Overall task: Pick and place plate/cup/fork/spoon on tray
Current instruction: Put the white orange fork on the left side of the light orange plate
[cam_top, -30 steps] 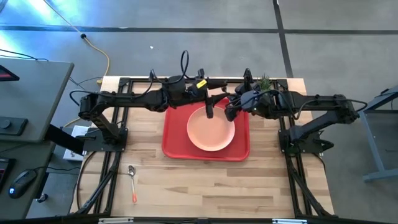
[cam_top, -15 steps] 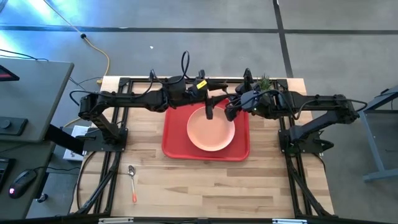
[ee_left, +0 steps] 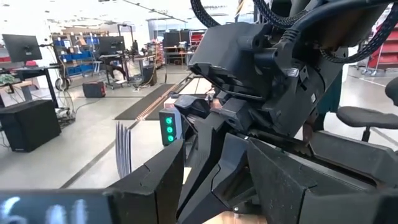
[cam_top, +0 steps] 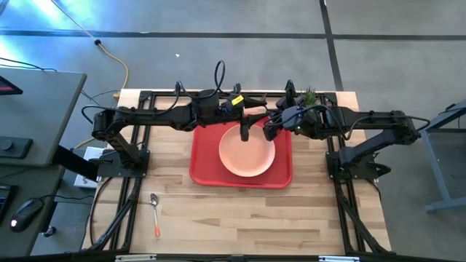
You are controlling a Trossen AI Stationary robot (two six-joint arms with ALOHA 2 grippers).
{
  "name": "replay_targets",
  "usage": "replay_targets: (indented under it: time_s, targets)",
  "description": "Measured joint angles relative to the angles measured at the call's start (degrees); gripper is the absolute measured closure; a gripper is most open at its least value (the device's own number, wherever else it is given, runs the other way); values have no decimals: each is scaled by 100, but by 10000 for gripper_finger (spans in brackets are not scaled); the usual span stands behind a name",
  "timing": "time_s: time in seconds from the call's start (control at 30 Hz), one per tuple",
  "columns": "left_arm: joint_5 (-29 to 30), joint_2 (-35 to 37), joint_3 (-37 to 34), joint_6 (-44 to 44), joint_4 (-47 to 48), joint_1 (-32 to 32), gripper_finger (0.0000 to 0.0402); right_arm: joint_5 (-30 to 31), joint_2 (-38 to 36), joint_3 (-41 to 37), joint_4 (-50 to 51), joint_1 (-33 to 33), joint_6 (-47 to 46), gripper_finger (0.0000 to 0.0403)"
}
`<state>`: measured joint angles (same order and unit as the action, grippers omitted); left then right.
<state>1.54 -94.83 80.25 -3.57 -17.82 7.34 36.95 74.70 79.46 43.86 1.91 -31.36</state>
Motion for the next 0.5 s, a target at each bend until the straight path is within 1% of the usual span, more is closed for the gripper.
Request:
replay_targets:
  time_s: [0.1,0.23,0.4,0.5]
  targets:
    - [-38,0,0,-3,0,8,236,0,0,-1,2,0,-128,403]
    - [-260,0,0,-4,0,8,236,-2,0,-120,-85,0,-280,403]
    - [-211,0,0,41,0,7,236,-52,28,-338,-293,0,-593,403]
    - [-205,0,0,42,4,21,236,-73,89,-352,-349,33,-614,403]
